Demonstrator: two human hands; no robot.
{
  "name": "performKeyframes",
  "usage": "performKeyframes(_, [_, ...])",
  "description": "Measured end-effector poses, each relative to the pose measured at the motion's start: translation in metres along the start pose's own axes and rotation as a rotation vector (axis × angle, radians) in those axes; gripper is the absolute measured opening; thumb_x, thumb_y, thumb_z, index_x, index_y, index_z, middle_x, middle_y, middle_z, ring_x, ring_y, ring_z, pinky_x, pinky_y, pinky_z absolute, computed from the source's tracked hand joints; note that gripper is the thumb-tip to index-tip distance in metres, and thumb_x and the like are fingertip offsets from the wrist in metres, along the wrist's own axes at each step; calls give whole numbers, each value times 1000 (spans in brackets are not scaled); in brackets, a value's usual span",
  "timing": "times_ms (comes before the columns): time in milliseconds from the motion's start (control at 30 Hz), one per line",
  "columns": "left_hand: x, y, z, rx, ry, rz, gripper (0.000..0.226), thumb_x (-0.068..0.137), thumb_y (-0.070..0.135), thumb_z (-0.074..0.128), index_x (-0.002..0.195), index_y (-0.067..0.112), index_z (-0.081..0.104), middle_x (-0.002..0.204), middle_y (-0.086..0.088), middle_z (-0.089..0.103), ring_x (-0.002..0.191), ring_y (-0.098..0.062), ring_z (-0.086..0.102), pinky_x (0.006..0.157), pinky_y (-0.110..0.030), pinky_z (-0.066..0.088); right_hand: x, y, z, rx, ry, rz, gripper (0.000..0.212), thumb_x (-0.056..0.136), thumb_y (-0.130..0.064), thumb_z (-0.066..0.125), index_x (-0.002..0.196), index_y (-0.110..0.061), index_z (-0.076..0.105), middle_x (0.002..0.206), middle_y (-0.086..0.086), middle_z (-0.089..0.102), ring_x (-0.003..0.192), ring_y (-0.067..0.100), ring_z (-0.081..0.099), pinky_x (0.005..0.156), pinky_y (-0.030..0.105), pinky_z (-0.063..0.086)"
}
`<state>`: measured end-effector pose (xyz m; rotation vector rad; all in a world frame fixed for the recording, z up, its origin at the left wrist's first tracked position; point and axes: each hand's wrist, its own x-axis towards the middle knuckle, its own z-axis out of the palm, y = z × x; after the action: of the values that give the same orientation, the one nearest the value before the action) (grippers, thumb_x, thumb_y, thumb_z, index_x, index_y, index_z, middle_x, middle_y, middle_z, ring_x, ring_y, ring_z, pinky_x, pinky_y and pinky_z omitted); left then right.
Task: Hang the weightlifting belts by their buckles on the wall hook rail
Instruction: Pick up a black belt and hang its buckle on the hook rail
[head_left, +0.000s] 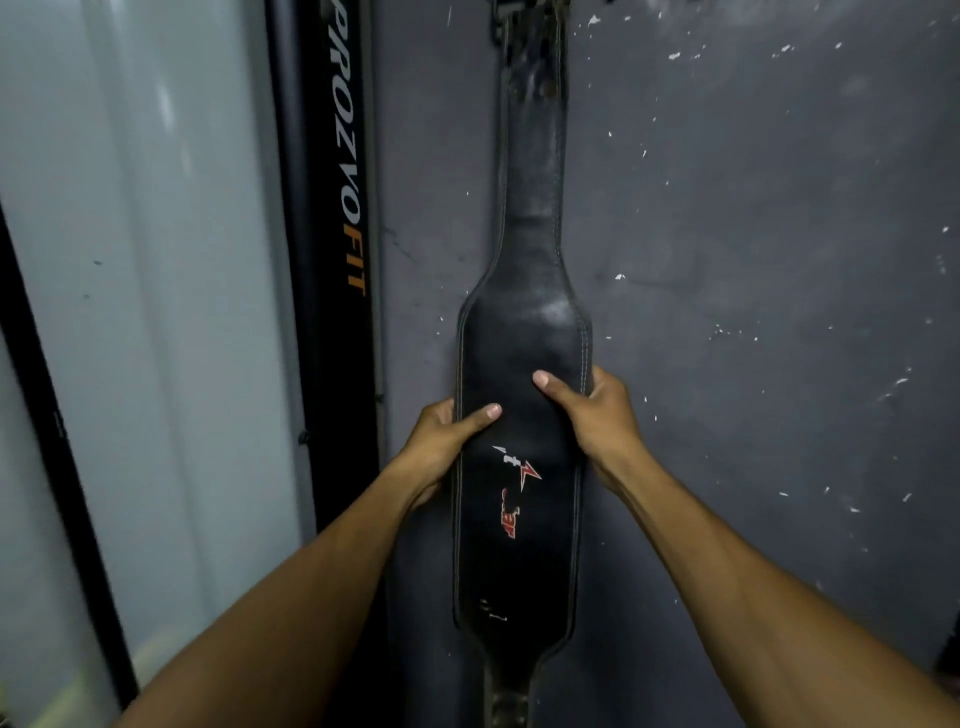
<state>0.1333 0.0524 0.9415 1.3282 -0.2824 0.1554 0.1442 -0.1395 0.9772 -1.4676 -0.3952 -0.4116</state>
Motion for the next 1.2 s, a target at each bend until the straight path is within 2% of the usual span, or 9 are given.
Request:
performKeyframes(200, [-39,-59,-16,211,-67,-126,31,88,14,78,118,17,70,115,-6,78,106,-21,75,94,-32,59,-51,62,-22,-127,-203,223,32,84,-19,85,115,-14,77,107,1,82,100,18,78,94,37,61])
performKeyframes(433, [-63,-102,-17,68,-41,-162,33,92,4,71,124,4,69,118,-11,76,110,-25,73,90,-29,59,-97,105,-25,-38,-57,248,22,87,-10,82,107,-13,76,97,-4,83,91,14,79,73,20,59])
performKeyframes(633, [-94,-147,-26,225,-131,-311,34,87,-3,75,119,7,70,101,1,80,96,-15,75,81,-21,58,-117,119,-32,-68,-134,315,36,85,-12,84,117,-21,73,111,-5,80,102,9,76,87,22,60])
performKeyframes(767, [-114,-184,-36,197,-11,-293,28,88,-4,73,115,0,72,108,-10,79,97,-21,75,86,-31,59,-143,147,-38,-171,-115,359,32,84,-21,86,115,-20,76,109,-5,81,103,12,77,95,32,60])
performKeyframes(900, [-119,-192,-42,135,21,-340,23,88,1,74,112,3,75,113,-16,77,102,-24,75,95,-36,59,-159,157,-34,-159,-132,394,30,86,-20,84,113,-26,74,107,-9,80,100,5,76,88,20,59])
performKeyframes(1000, [-131,-209,-52,216,-18,-441,32,86,8,80,117,3,73,116,-15,76,111,-29,71,102,-44,55,-180,177,-36,-222,-230,513,34,86,-13,83,118,-19,72,111,-3,78,99,8,74,89,24,57])
performKeyframes(1067, [-145,-231,-53,254,-29,-482,38,86,-1,77,123,-6,68,119,-19,74,106,-29,71,97,-42,56,-200,194,-36,-294,-242,606,16,86,-14,84,98,-16,73,89,-3,76,82,9,70,81,27,54])
performKeyframes(1133, [-161,-248,-50,240,90,-528,49,83,-5,78,128,-11,59,122,-23,71,97,-27,71,91,-45,57,-215,210,-34,-375,-234,650,20,86,-16,84,78,-13,66,70,-4,66,68,10,61,73,30,52])
performKeyframes(1200, [-171,-260,-48,223,136,-533,43,82,1,82,119,-9,63,115,-20,74,92,-24,73,92,-49,55,-228,223,-29,-414,-191,639,25,85,-19,84,77,-6,66,70,1,66,68,13,60,72,33,51])
